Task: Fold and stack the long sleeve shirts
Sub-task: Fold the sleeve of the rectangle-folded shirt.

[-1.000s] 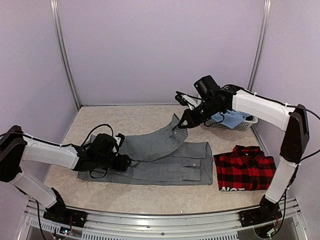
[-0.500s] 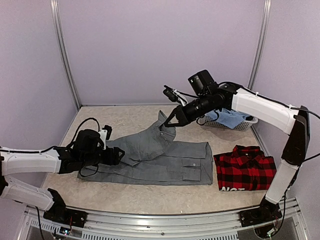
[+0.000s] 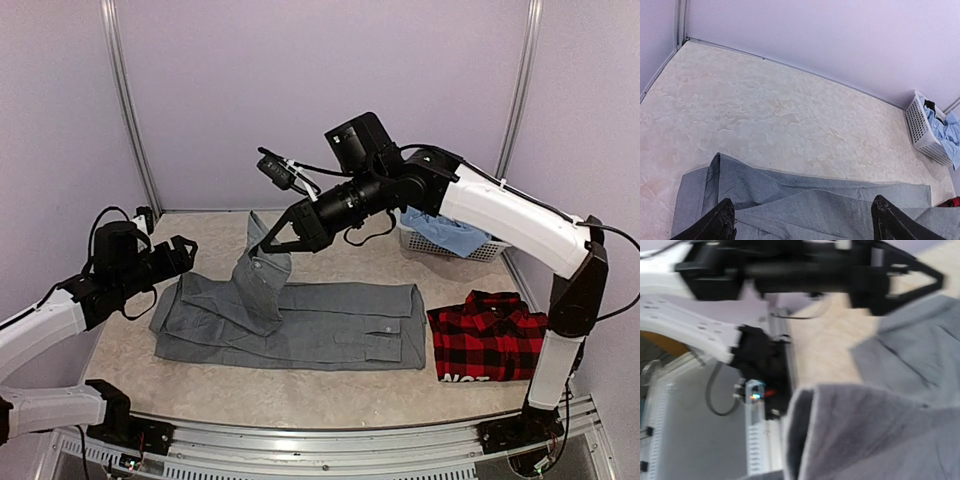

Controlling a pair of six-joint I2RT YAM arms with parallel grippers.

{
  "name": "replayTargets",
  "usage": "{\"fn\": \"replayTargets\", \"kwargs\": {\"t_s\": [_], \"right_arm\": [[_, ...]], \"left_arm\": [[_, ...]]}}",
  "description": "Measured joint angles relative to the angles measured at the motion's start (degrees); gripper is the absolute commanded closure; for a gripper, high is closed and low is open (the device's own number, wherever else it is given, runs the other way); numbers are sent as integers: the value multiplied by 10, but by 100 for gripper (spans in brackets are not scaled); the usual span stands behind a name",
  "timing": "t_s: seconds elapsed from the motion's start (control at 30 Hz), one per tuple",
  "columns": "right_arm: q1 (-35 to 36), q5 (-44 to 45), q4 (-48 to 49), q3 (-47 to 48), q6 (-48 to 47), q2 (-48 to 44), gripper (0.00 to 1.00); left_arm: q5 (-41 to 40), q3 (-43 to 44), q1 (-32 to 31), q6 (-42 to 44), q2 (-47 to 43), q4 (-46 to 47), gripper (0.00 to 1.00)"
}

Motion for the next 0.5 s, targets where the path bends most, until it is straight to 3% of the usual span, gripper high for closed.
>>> {"fn": "replayTargets", "kwargs": {"t_s": [0.2, 0.5], "right_arm": [[37, -26, 0, 76, 12, 36, 100], [73, -52, 4, 115, 30, 79, 100]], "left_arm": [[22, 16, 60, -14, 3, -26, 10], [35, 33, 71, -14, 27, -36, 10]]}}
